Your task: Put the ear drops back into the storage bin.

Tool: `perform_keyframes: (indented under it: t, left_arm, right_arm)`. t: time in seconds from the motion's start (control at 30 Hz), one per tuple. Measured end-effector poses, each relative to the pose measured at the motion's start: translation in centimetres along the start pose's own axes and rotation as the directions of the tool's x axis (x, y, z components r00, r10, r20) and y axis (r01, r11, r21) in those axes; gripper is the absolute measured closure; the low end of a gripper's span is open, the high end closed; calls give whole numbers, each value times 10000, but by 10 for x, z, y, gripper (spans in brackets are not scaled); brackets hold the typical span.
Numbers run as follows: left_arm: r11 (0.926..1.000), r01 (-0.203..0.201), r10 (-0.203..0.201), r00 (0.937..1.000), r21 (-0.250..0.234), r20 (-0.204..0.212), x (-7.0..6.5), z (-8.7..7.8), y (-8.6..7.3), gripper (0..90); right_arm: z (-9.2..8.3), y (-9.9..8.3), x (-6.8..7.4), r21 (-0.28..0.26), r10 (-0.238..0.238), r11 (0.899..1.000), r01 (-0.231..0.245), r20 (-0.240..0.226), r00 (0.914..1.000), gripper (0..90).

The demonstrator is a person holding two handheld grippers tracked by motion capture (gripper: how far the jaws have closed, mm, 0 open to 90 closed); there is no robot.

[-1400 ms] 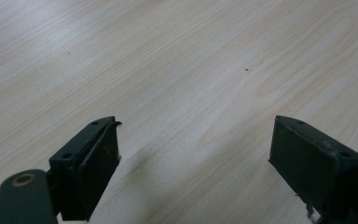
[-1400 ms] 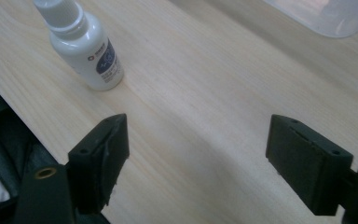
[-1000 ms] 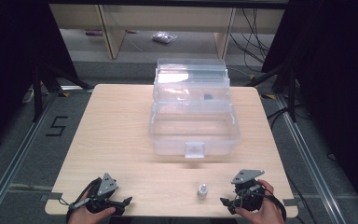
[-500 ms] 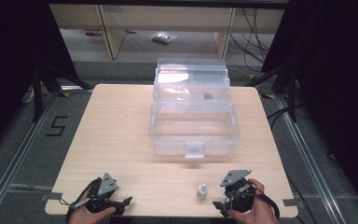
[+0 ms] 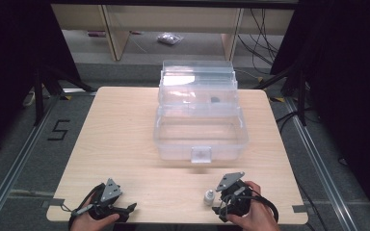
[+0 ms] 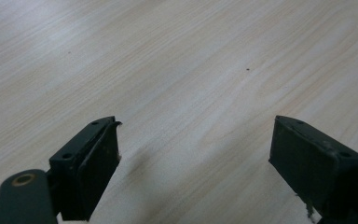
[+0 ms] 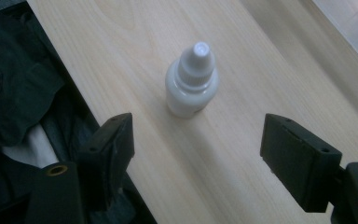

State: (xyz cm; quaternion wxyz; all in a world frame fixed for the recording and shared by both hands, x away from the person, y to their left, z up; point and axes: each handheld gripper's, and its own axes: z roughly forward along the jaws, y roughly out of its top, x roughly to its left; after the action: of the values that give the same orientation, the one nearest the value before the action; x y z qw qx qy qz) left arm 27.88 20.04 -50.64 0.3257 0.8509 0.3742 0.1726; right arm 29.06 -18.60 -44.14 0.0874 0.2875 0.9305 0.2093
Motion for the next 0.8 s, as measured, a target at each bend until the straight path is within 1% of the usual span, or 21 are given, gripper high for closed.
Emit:
perform_keyframes:
  t: [0.03, 0.07, 0.1, 0.13, 0.17, 0.2, 0.23, 0.27, 0.3, 0.37, 0.4, 0.43, 0.47, 0.5, 0.53, 0.57, 0.63, 0.7, 0.73, 0.77, 0.8]
  left_arm:
    - [10000, -23, 23, 10000, -6, 6, 0, 0, 0, 151]
    - [10000, -23, 23, 10000, -9, 7, 0, 0, 0, 151]
    - [10000, -23, 23, 10000, -3, 11, 0, 0, 0, 151]
    - [10000, -28, 27, 10000, 6, 11, 0, 0, 0, 151]
    - [10000, -36, 36, 10000, 7, 7, 0, 0, 0, 151]
    - [9999, 106, -105, 9999, -28, 79, -1, 0, 0, 151]
    - [10000, 87, -87, 10000, -8, 23, 0, 0, 0, 151]
    - [10000, 83, -83, 10000, -2, 18, 0, 0, 0, 151]
    - [10000, -44, 44, 10000, -2, -5, 0, 0, 0, 150]
    - [10000, -37, 37, 10000, -3, 12, 0, 0, 0, 151]
    - [10000, 84, -84, 10000, -1, 30, 0, 0, 0, 151]
    - [10000, 53, -53, 10000, -5, 20, 0, 0, 0, 151]
    - [10000, -65, 65, 10000, 2, 2, 1, 0, 0, 151]
    - [10000, -37, 37, 10000, 5, 6, 0, 0, 0, 150]
    - [10000, -37, 37, 10000, 5, 6, 0, 0, 0, 151]
    - [9999, 67, -67, 10000, -84, 16, 0, 0, 0, 151]
    - [10000, -49, 49, 10000, -3, 5, 0, 0, 0, 151]
    - [10000, -54, 54, 10000, 12, 19, 0, 0, 0, 150]
    - [10000, -12, 12, 10000, 16, 28, 0, 0, 0, 151]
    - [10000, -49, 49, 10000, 8, 18, 0, 0, 0, 150]
    - [10000, -19, 19, 10000, -13, 7, 0, 0, 0, 150]
  right_arm:
    - [1, 4, 0, 95, -120, 9999, 120, 60, 9999, 276]
    - [1, 4, 0, 95, -120, 9999, 120, 60, 9999, 276]
    - [2, 5, 0, 79, -269, 9996, 269, 79, 9996, 280]
    - [2, 7, 1, 125, -249, 9996, 247, 132, 9996, 285]
    - [2, 8, 0, 145, -379, 9992, 376, 188, 9991, 292]
    - [3, 10, 1, 205, -339, 9992, 337, 100, 9994, 297]
    - [4, 12, 1, 228, -534, 9983, 531, 133, 9985, 301]
    - [5, 13, 1, 265, -562, 9981, 559, 137, 9983, 307]
    - [5, 15, 2, 326, -509, 9982, 503, 176, 9985, 314]
    - [9, 19, 3, 436, -663, 9969, 659, 62, 9978, 323]
    - [9, 19, 3, 436, -663, 9969, 659, 62, 9978, 323]
    - [12, 22, 3, 585, -721, 9957, 715, 77, 9974, 333]
    - [12, 22, 3, 585, -721, 9957, 715, 77, 9974, 333]
    - [14, 25, 2, 619, -837, 9946, 833, 43, 9965, 336]
    - [14, 25, 2, 619, -837, 9946, 833, 43, 9965, 336]
    - [14, 26, 2, 680, -810, 9944, 806, 32, 9967, 338]
    - [15, 28, 2, 728, -836, 9939, 829, 60, 9965, 346]
    - [16, 30, 2, 780, -920, 9927, 919, -23, 9958, 351]
    - [17, 31, 2, 772, -1035, 9916, 1036, -54, 9946, 356]
    - [17, 31, 3, 829, -873, 9927, 873, -48, 9962, 359]
    - [18, 32, 3, 833, -1070, 9907, 1076, -110, 9942, 366]
